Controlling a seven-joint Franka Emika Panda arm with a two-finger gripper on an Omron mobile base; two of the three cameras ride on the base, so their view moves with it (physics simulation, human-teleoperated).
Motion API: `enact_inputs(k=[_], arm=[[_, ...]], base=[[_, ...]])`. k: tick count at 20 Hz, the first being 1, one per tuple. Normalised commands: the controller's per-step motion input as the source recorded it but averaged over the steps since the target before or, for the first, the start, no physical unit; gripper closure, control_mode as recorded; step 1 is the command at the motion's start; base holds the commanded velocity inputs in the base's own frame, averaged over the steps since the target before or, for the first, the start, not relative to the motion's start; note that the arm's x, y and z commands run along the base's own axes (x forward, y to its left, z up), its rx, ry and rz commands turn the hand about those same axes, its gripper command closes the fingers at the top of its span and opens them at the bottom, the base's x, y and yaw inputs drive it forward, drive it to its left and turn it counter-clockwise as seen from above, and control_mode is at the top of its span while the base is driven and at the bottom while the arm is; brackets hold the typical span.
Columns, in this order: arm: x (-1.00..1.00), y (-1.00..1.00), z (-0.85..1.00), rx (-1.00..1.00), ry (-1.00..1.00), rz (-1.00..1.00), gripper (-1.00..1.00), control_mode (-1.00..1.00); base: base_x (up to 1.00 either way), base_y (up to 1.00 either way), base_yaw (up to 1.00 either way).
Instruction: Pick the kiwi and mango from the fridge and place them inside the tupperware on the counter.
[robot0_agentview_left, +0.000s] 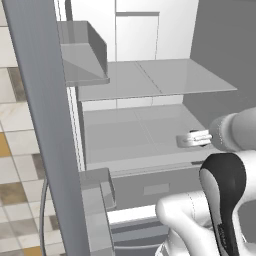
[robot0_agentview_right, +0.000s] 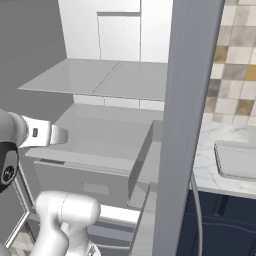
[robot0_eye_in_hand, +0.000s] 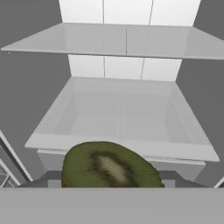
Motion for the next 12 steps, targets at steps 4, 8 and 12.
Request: enact_inputs(k=[4, 8, 12], arm=[[-0.46, 0.00, -0.08, 0.00, 0.00, 0.00, 1.00, -1.00], [0.00, 0.00, 0.00, 0.00, 0.00, 0.00, 1.00, 1.00], [0.00, 0.00, 0.00, 0.00, 0.00, 0.00, 1.00, 1.00]], base=[[0.00, 0.00, 0.00], [-0.67, 0.00, 0.00], [-0.76, 0.02, 0.00]])
